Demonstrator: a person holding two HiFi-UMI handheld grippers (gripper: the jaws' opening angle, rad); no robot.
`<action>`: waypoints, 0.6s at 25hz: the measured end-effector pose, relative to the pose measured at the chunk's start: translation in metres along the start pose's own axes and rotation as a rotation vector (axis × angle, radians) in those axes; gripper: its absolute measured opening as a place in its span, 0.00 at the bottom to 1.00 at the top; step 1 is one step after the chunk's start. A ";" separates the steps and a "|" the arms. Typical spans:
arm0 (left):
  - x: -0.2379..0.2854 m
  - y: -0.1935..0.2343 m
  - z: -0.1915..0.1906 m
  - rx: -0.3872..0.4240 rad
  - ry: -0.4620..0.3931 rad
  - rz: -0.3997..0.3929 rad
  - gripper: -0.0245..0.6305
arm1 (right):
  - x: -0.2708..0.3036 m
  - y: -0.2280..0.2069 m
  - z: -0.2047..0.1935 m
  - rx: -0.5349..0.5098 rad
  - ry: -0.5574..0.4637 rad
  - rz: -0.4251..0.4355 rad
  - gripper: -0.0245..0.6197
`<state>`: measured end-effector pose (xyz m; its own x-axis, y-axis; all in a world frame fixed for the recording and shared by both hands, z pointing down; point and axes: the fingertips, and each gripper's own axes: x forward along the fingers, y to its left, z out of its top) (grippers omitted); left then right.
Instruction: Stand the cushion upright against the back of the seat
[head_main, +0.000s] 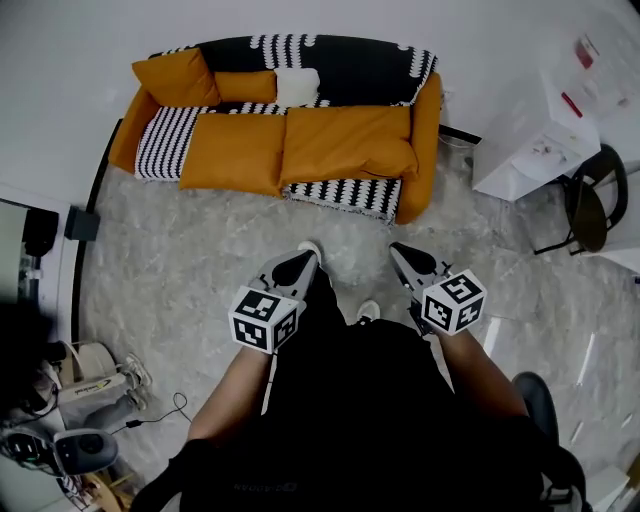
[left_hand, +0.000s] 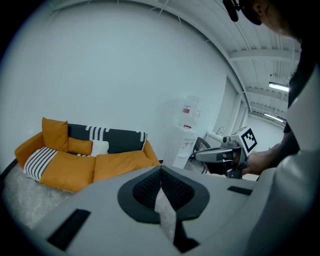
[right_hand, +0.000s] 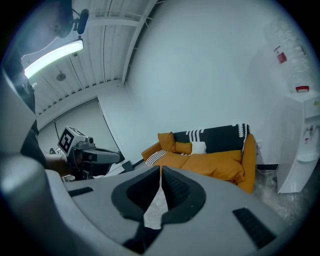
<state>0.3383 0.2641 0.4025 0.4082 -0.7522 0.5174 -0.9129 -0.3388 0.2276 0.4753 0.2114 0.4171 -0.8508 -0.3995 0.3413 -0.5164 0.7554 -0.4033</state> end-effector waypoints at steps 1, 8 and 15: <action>0.004 0.005 0.003 0.004 0.001 -0.007 0.06 | 0.004 -0.004 0.002 0.002 0.001 -0.009 0.10; 0.041 0.056 0.042 0.002 -0.026 -0.047 0.06 | 0.038 -0.034 0.032 -0.010 0.015 -0.077 0.10; 0.076 0.126 0.088 0.037 -0.033 -0.077 0.06 | 0.103 -0.061 0.076 -0.035 0.032 -0.128 0.10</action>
<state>0.2551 0.1142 0.3978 0.4779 -0.7407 0.4721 -0.8781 -0.4167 0.2351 0.4119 0.0850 0.4126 -0.7744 -0.4771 0.4155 -0.6163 0.7174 -0.3249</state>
